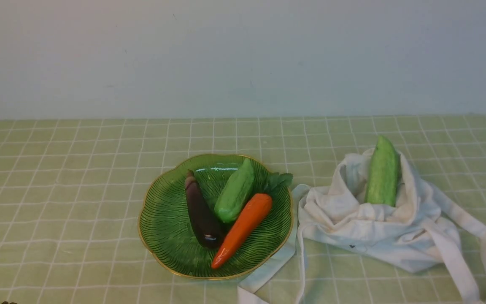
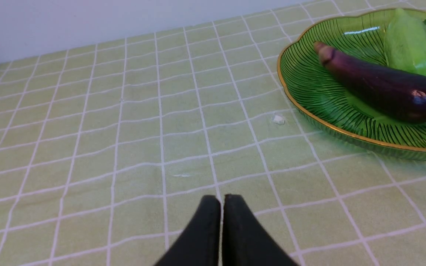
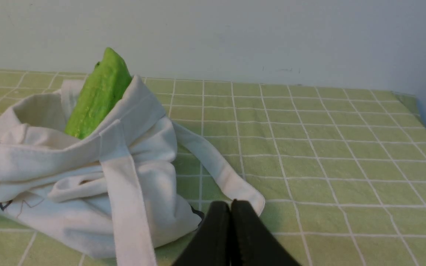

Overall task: Take vegetables from bag on green coffee tablecloth place on plate.
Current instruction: 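Reach into the cloth bag and grasp the green vegetable inside with the right gripper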

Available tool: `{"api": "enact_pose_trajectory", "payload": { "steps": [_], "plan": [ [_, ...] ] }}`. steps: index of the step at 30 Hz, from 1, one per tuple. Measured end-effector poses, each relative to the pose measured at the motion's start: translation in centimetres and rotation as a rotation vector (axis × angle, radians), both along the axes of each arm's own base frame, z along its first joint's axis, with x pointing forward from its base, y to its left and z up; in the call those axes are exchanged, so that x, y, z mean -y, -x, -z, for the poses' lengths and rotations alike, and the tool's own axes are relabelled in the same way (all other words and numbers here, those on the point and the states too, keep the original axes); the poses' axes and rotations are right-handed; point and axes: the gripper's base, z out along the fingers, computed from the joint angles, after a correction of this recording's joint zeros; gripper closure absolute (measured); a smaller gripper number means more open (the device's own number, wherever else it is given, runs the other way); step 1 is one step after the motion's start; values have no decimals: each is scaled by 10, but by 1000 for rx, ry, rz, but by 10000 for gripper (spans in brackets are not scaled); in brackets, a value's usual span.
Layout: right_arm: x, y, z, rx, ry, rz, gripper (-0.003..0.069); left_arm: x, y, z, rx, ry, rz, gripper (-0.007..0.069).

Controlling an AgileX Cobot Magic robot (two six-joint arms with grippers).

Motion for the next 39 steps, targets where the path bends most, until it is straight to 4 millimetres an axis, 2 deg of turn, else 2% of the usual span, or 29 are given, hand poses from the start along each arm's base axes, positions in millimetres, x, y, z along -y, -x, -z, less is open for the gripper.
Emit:
{"api": "enact_pose_trajectory", "payload": {
  "steps": [13,15,16,17,18,19,23,32,34,36,39],
  "plan": [
    [0,0,-1,14,-20,0,671,0,0,0,0,0,0,629],
    [-2,-1,-4,58,-102,-3,671,0,0,0,0,0,0,629],
    [-3,-2,-8,110,-208,-5,671,0,0,0,0,0,0,629],
    [-3,-2,-10,128,-221,-7,671,0,0,0,0,0,0,629],
    [-4,-2,-19,225,-393,-9,671,0,0,0,0,0,0,629],
    [-3,-2,-22,268,-477,-8,671,0,0,0,0,0,0,629],
    [-1,-1,-30,361,-678,-2,671,0,0,0,0,0,0,629],
    [1,0,-36,430,-767,-1,671,0,0,0,0,0,0,629],
    [0,2,-45,445,-771,-18,671,0,0,0,0,0,0,629],
    [-2,6,-64,457,-760,-50,671,0,0,0,0,0,0,629],
    [-6,8,-109,409,-687,-94,671,0,0,0,0,0,0,629]
  ]
}}
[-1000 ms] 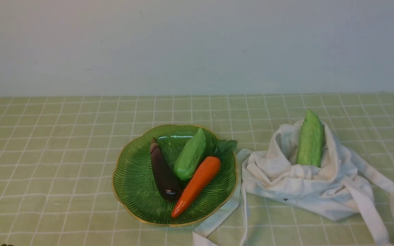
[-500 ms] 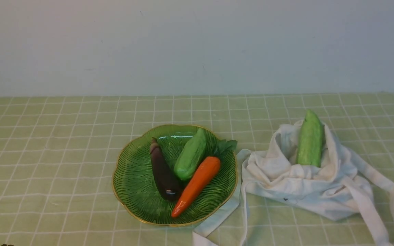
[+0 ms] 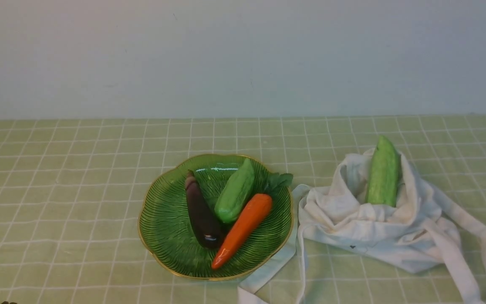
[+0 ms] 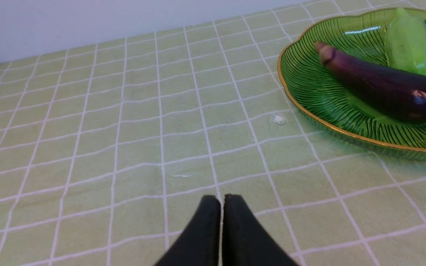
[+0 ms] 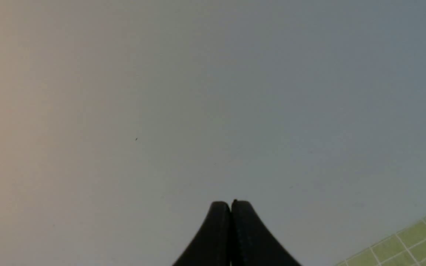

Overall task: Take vegetables from bag on green coffee tablecloth place on plate.
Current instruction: 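Reach into the cloth bag and grasp the green vegetable inside with the right gripper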

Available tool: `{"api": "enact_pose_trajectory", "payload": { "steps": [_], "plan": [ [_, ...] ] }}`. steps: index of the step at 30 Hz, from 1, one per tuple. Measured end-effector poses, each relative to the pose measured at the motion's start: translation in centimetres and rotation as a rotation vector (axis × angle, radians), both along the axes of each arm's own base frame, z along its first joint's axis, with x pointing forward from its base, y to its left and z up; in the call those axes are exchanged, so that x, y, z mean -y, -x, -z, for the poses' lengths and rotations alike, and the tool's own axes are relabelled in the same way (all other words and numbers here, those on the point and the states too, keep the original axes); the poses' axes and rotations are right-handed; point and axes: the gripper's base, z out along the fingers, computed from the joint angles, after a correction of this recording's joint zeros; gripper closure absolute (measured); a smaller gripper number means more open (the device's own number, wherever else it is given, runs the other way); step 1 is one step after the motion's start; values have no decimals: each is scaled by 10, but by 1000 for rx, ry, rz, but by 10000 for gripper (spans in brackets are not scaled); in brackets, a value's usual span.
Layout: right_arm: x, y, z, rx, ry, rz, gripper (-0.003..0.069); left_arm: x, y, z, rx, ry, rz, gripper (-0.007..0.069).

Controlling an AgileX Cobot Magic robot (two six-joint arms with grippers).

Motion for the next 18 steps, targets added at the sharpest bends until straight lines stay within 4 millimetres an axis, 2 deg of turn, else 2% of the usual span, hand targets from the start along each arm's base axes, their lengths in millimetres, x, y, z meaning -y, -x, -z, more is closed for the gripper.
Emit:
{"api": "enact_pose_trajectory", "payload": {
  "steps": [1,2,3,4,6,7,11,12,14,15,18],
  "plan": [
    [0,0,-3,-8,7,-3,671,0,0,0,0,0,0,629],
    [-3,-8,-26,-108,72,-27,671,0,0,0,0,0,0,629],
    [-5,-15,-36,-183,118,-42,671,0,0,0,0,0,0,629],
    [-5,-16,-38,-199,135,-46,671,0,0,0,0,0,0,629],
    [-11,-46,-58,-453,288,-109,671,0,0,0,0,0,0,629],
    [-11,-50,-59,-486,300,-118,671,0,0,0,0,0,0,629],
    [-17,-92,-65,-719,445,-218,671,0,0,0,0,0,0,629],
    [-21,-112,-65,-787,479,-276,671,0,0,0,0,0,0,629],
    [-25,-130,-64,-826,495,-327,671,0,0,0,0,0,0,629],
    [-30,-150,-62,-853,510,-373,671,0,0,0,0,0,0,629],
    [-36,-180,-57,-887,533,-425,671,0,0,0,0,0,0,629]
  ]
}}
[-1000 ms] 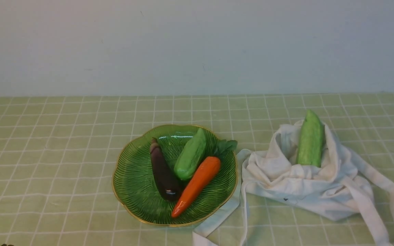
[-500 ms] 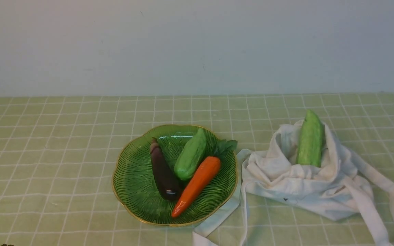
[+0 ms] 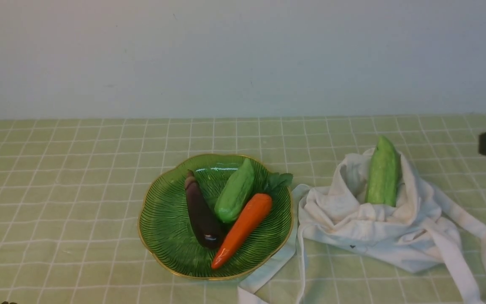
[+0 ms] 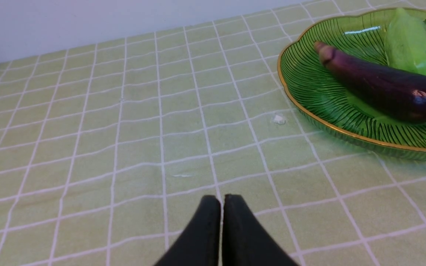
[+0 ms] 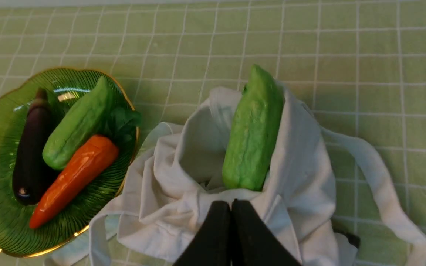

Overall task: Take vegetables from bag on green coffee tablecloth place on plate.
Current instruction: 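Reach into the cloth bag and grasp the green vegetable inside with the right gripper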

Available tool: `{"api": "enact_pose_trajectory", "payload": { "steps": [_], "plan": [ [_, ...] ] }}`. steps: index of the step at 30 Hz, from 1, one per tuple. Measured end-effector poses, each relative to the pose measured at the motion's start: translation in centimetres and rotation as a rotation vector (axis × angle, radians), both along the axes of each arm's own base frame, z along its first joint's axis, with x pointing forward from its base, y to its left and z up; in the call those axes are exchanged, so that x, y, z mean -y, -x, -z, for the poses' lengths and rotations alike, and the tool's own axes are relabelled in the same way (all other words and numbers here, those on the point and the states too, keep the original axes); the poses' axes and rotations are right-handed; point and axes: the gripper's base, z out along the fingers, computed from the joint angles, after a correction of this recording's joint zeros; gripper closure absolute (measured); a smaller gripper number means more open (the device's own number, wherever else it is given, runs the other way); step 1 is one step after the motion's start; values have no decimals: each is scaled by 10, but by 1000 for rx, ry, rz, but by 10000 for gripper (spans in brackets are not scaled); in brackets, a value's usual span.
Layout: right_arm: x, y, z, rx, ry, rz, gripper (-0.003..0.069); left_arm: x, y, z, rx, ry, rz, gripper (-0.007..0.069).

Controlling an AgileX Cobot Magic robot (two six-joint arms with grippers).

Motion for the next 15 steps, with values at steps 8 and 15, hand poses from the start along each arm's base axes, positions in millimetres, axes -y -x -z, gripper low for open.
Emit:
{"api": "enact_pose_trajectory", "payload": {
  "steps": [8,15],
  "plan": [
    [-14,-60,20,-65,16,-30,644,0,0,0,0,0,0,629],
    [-27,-105,58,-157,42,-51,469,0,0,0,0,0,0,629]
  ]
}}
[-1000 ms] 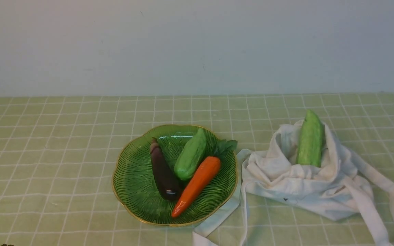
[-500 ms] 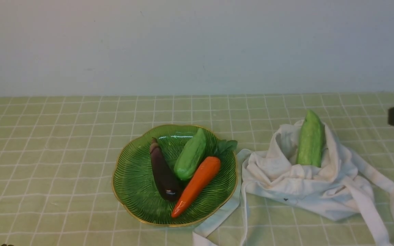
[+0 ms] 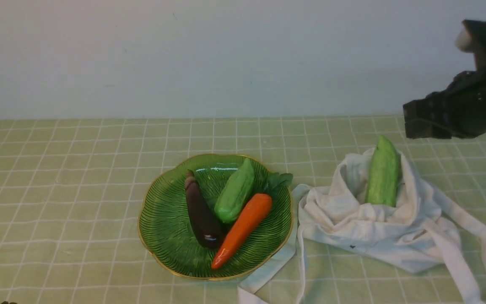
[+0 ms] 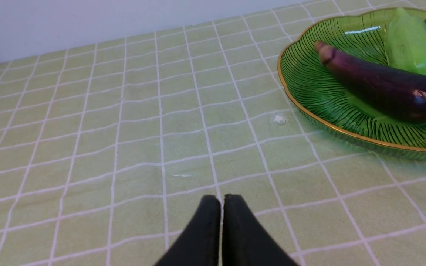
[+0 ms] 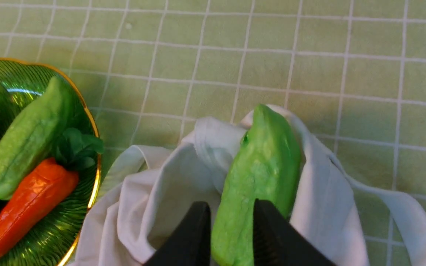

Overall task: Take vegetables from bag on green coffee tablecloth place on plate.
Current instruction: 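Reach into the cloth bag and grasp the green vegetable inside with the right gripper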

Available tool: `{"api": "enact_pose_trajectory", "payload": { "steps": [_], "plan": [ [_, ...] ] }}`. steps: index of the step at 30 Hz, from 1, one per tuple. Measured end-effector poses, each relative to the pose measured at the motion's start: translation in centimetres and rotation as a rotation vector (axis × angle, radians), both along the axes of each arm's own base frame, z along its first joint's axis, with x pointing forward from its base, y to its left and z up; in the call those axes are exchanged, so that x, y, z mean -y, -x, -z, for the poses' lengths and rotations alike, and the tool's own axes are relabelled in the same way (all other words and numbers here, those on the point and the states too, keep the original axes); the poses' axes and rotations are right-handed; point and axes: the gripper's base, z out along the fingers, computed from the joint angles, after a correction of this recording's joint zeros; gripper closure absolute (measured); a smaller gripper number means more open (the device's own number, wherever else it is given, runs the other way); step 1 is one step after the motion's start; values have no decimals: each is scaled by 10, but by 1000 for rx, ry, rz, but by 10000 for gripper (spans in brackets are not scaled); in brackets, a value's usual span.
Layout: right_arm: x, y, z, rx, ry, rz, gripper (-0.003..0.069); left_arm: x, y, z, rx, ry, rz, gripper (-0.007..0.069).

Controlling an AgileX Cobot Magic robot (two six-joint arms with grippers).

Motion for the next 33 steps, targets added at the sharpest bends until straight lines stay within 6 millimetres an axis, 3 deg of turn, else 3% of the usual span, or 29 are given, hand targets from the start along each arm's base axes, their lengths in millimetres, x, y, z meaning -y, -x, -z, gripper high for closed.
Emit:
{"api": "enact_pose_trajectory", "payload": {
  "steps": [7,12,33],
  "plan": [
    [-14,-13,33,-90,31,-37,268,0,0,0,0,0,0,629],
    [-13,-20,53,-149,58,-25,183,0,0,0,0,0,0,629],
    [-13,-44,98,-137,94,3,184,0,0,0,0,0,0,629]
  ]
}}
